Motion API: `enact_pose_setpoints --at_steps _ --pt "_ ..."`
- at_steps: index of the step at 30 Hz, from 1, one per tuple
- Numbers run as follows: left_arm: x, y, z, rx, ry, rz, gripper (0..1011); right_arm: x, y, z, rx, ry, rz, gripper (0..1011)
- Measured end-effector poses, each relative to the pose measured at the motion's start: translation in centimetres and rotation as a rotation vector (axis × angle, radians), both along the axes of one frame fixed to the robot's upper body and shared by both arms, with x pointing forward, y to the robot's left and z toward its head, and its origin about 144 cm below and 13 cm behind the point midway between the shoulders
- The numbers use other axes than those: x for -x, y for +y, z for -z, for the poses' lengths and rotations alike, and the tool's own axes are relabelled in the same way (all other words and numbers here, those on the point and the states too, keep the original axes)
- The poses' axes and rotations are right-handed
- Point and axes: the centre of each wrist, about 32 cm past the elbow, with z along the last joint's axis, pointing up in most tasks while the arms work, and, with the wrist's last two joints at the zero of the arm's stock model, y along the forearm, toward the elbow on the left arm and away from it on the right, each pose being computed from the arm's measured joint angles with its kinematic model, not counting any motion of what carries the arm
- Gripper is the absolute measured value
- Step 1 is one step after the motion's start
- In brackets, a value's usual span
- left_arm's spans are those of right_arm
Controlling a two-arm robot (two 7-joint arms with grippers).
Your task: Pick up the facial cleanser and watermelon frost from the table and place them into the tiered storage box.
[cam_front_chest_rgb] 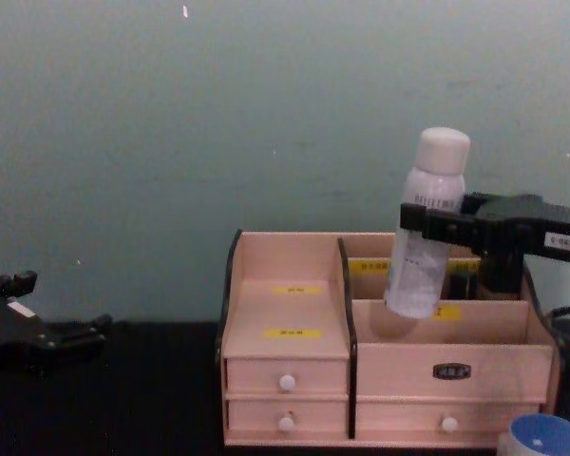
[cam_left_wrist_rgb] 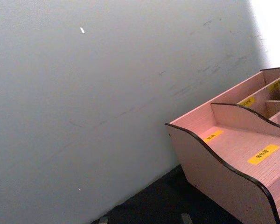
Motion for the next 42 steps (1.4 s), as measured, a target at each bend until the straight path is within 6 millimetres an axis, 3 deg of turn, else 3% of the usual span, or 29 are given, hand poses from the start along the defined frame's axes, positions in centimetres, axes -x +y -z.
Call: enact_pose_setpoints --at_steps 30,42 --pt "0.0 0.0 0.0 0.000 0.000 0.000 1001 -4.7 0.6 -0.2 -0.003 -0.022 0.085 589" --pt "0.0 0.0 0.0 0.000 0.000 0.000 1001 -5.7 0.9 0.0 -0.001 -0.006 0.088 589"
